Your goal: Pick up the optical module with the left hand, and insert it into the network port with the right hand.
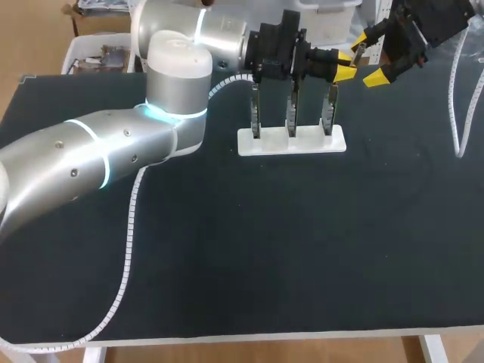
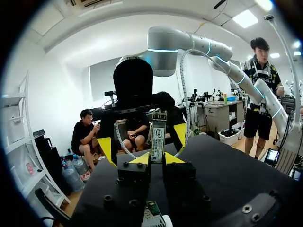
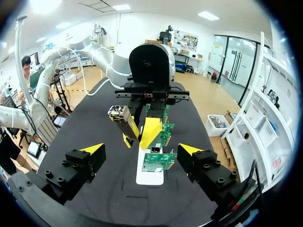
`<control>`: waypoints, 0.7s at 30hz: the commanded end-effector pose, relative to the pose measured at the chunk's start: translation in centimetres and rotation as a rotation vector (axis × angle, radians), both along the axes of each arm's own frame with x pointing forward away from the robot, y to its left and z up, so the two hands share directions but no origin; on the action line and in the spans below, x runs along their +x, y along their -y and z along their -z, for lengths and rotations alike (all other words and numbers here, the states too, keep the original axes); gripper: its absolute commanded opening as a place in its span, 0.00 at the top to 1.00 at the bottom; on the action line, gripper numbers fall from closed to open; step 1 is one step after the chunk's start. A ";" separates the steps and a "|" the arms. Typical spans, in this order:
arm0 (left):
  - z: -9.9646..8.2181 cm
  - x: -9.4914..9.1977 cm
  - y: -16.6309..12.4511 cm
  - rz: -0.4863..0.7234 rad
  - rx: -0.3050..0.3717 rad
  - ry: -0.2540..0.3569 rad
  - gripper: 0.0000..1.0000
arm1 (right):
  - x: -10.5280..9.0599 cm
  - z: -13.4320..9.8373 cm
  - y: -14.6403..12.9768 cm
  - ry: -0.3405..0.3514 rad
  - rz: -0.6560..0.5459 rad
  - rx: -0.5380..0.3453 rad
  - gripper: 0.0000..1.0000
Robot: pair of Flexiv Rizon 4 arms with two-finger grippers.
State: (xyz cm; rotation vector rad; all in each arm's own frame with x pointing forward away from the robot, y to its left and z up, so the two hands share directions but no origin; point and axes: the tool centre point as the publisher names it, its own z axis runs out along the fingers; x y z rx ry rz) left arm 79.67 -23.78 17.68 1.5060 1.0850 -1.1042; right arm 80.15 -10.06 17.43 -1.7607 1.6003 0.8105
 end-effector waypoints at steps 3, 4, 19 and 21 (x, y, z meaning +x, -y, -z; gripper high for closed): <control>-0.1 0.0 0.0 -0.001 0.002 0.001 1.00 | -0.1 0.0 0.0 0.002 0.001 0.000 0.00; -0.1 0.0 0.0 -0.001 0.002 0.001 1.00 | -0.1 0.0 0.0 0.002 0.001 0.000 0.00; -0.1 0.0 0.0 -0.001 0.002 0.001 1.00 | -1.1 -2.0 1.3 0.062 0.025 0.026 0.00; -0.1 0.0 0.0 -0.001 0.002 0.001 1.00 | -1.2 -2.5 1.2 0.080 0.017 0.040 0.00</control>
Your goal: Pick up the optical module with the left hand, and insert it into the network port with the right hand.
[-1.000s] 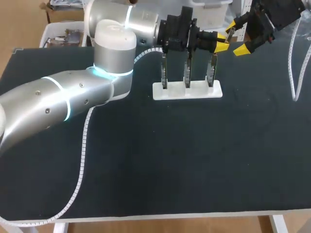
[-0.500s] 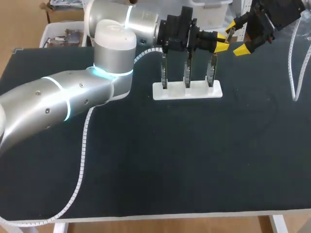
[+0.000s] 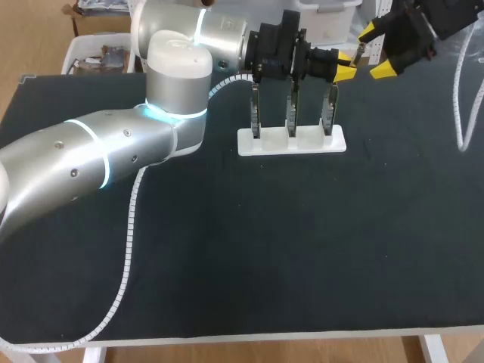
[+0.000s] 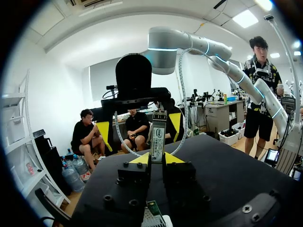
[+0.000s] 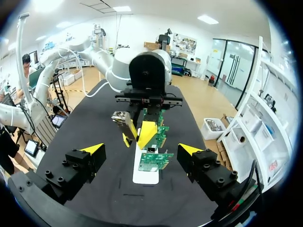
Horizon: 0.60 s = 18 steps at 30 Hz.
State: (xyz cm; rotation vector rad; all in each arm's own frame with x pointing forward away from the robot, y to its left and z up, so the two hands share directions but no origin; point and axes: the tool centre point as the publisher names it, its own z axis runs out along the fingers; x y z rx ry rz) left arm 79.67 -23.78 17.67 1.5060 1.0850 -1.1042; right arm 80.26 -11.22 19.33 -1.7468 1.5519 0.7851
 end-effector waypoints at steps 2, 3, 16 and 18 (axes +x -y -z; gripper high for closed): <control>-0.1 0.0 0.1 -0.001 0.002 0.001 1.00 | -1.5 -1.0 -0.3 0.051 0.010 0.020 0.00; -0.1 0.0 0.1 -0.001 0.002 0.001 1.00 | -1.5 -1.2 -0.4 0.057 0.004 0.025 0.00; -0.1 0.0 0.1 -0.001 0.002 0.001 1.00 | -1.4 -1.4 -2.5 0.082 -0.048 0.061 0.00; -0.1 0.0 0.1 -0.001 0.002 0.001 1.00 | -1.3 -1.6 -2.9 0.090 -0.061 0.072 0.00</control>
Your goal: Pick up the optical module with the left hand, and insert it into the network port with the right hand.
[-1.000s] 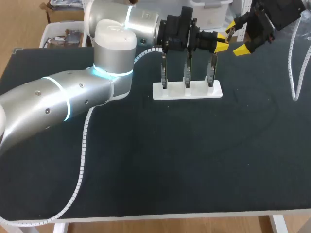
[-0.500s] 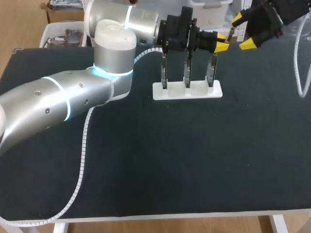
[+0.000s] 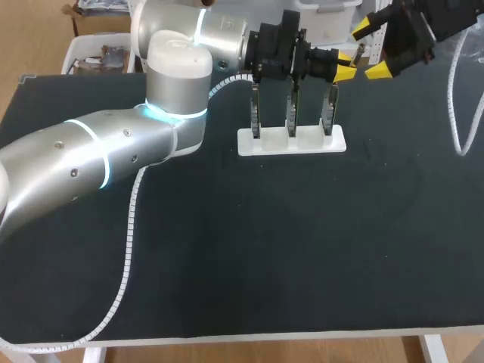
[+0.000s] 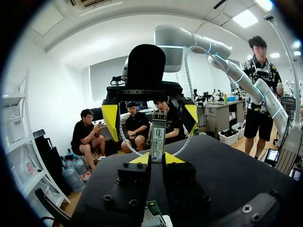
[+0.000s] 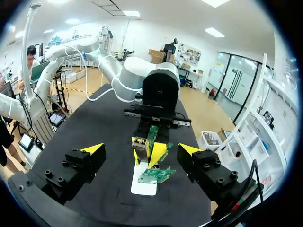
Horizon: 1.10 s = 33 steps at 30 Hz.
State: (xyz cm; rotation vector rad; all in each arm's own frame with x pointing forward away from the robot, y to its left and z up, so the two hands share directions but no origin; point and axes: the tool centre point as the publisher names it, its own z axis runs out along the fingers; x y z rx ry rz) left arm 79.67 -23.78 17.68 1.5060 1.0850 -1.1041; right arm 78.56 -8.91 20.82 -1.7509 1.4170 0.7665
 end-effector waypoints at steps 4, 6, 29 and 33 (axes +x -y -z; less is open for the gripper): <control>-0.1 0.0 0.1 -0.001 0.002 0.001 1.00 | 0.6 -0.3 -1.0 0.017 -0.020 0.010 0.00; -0.1 0.0 0.1 -0.001 0.002 0.001 1.00 | 0.6 -0.4 -1.1 0.021 -0.020 0.012 0.00; -0.1 0.0 0.1 -0.001 0.002 0.001 1.00 | 0.6 -0.6 -1.2 0.021 -0.018 0.013 0.00; -0.1 0.0 0.1 -0.001 0.002 0.001 1.00 | 0.6 -0.6 -1.2 0.021 -0.018 0.013 0.00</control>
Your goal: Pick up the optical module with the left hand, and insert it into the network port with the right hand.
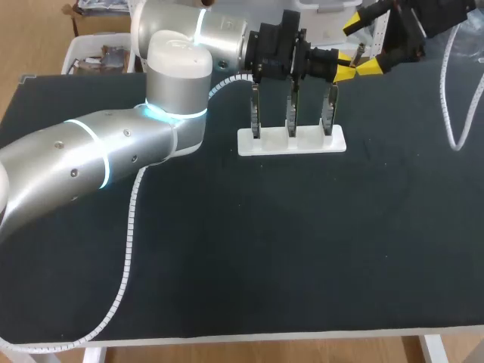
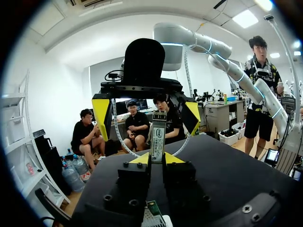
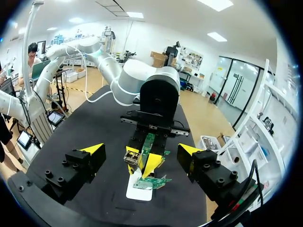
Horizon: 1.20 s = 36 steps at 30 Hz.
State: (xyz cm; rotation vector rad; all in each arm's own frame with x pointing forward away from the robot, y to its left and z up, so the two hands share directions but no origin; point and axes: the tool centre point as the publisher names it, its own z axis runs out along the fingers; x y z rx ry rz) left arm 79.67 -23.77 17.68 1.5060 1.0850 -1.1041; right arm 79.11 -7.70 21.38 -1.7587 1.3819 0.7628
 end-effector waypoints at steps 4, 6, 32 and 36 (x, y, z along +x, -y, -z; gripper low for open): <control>-0.1 0.0 0.1 -0.001 0.002 0.001 1.00 | 0.1 -0.1 0.0 0.007 0.004 0.006 0.00; -0.1 0.0 0.1 -0.001 0.002 0.001 1.00 | 0.1 -0.2 0.0 0.009 0.005 0.008 0.00; -0.1 0.0 0.1 -0.001 0.002 0.001 1.00 | 0.5 0.3 0.3 -0.012 0.022 0.046 0.00; -0.1 0.0 0.1 -0.001 0.002 0.001 1.00 | 0.5 0.3 0.3 -0.012 0.022 0.046 0.00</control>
